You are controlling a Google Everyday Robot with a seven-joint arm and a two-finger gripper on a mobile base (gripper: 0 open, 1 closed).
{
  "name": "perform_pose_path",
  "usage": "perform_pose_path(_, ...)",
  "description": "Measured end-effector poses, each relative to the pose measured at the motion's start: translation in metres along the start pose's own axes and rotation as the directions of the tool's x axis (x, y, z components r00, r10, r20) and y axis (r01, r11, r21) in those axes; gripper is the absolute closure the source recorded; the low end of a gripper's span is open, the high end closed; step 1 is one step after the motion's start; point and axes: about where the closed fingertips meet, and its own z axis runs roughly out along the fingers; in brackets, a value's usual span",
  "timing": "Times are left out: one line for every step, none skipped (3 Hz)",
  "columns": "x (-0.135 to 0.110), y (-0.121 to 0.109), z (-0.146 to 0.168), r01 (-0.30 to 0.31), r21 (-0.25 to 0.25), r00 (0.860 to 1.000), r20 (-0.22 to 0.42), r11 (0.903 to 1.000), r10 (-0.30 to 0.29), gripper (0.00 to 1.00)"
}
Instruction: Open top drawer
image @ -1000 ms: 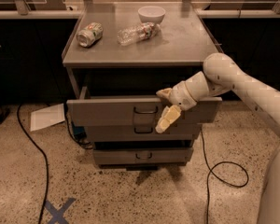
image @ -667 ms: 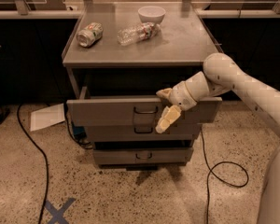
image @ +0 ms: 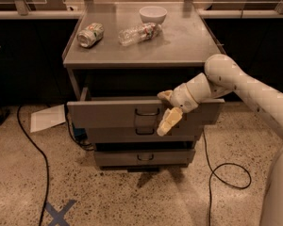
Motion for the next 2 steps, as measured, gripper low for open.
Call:
perform_pose_path(0.0038,0.0383,-0.0072,-0.044,-0.03,0.999,-0.008,0.9986,0.043,0.0)
perform_pose_path(0.0038,0.0384,-0.0071,-0.043,-0.03,0.999,-0.008,0.9986,0.043,0.0)
